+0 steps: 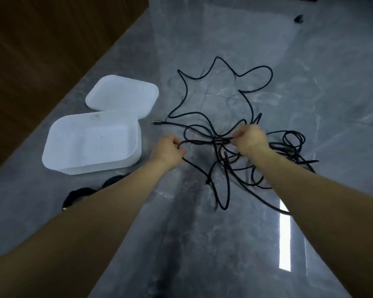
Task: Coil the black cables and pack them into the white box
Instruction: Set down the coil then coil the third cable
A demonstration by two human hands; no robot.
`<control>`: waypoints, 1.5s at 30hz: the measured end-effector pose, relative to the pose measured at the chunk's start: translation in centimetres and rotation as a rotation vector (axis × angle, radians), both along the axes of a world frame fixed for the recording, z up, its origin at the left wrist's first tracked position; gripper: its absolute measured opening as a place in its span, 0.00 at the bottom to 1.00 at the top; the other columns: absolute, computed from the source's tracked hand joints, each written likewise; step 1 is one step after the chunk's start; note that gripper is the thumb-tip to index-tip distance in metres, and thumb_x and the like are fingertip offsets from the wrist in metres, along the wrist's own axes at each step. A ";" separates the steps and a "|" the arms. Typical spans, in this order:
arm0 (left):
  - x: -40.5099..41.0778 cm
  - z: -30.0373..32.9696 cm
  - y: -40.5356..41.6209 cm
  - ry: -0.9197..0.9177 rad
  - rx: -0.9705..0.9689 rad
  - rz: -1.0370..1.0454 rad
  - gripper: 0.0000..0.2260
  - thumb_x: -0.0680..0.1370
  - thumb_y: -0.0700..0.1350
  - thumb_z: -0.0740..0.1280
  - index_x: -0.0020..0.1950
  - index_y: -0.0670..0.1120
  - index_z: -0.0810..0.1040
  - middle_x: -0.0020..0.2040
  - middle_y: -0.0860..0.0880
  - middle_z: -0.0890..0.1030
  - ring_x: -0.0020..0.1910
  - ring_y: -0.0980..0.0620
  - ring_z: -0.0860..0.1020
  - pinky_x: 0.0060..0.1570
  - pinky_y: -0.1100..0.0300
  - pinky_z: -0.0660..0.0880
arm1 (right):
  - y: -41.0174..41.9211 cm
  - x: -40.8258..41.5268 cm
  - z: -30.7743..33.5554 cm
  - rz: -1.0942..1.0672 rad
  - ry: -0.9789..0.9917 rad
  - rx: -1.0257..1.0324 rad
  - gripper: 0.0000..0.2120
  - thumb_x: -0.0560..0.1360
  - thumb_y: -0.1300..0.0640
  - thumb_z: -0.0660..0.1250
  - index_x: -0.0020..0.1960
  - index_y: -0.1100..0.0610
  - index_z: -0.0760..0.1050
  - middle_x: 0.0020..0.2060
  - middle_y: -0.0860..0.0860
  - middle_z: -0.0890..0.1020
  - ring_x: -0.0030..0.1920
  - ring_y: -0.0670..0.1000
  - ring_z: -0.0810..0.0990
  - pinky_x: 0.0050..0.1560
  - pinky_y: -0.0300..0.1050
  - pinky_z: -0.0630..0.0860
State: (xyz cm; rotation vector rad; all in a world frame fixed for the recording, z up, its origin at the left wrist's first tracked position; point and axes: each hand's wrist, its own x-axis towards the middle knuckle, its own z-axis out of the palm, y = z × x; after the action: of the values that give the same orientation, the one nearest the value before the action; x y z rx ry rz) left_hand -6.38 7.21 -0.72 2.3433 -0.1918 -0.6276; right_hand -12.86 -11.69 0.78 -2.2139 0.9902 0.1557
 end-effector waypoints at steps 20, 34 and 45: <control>-2.7 -3.2 -8.6 0.121 0.184 -0.305 0.18 0.74 0.46 0.71 0.60 0.41 0.73 0.55 0.44 0.76 0.55 0.46 0.76 0.58 0.53 0.74 | -1.1 -4.6 -5.6 0.412 0.442 -0.152 0.15 0.76 0.64 0.61 0.63 0.61 0.69 0.60 0.58 0.75 0.59 0.59 0.76 0.51 0.49 0.73; -1.4 -4.2 -9.0 0.160 0.045 -0.454 0.12 0.71 0.30 0.70 0.43 0.47 0.74 0.46 0.46 0.75 0.44 0.49 0.74 0.54 0.48 0.78 | 1.2 -7.4 -6.1 0.565 0.468 -0.474 0.15 0.78 0.65 0.57 0.63 0.57 0.73 0.59 0.54 0.77 0.61 0.56 0.74 0.50 0.48 0.72; -2.2 -1.0 -9.0 -0.614 0.349 -1.027 0.16 0.79 0.52 0.62 0.67 0.52 0.72 0.70 0.51 0.68 0.74 0.47 0.56 0.74 0.50 0.43 | 0.0 -7.1 -1.8 0.467 0.230 -0.360 0.13 0.76 0.61 0.58 0.61 0.57 0.69 0.57 0.56 0.76 0.56 0.59 0.76 0.41 0.47 0.68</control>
State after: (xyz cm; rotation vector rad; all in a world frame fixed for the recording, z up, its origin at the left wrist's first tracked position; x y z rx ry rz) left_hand -8.59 -1.82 -1.70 2.5955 -1.7463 -0.3636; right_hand -19.92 -11.65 -0.99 -2.7839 0.6327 0.4846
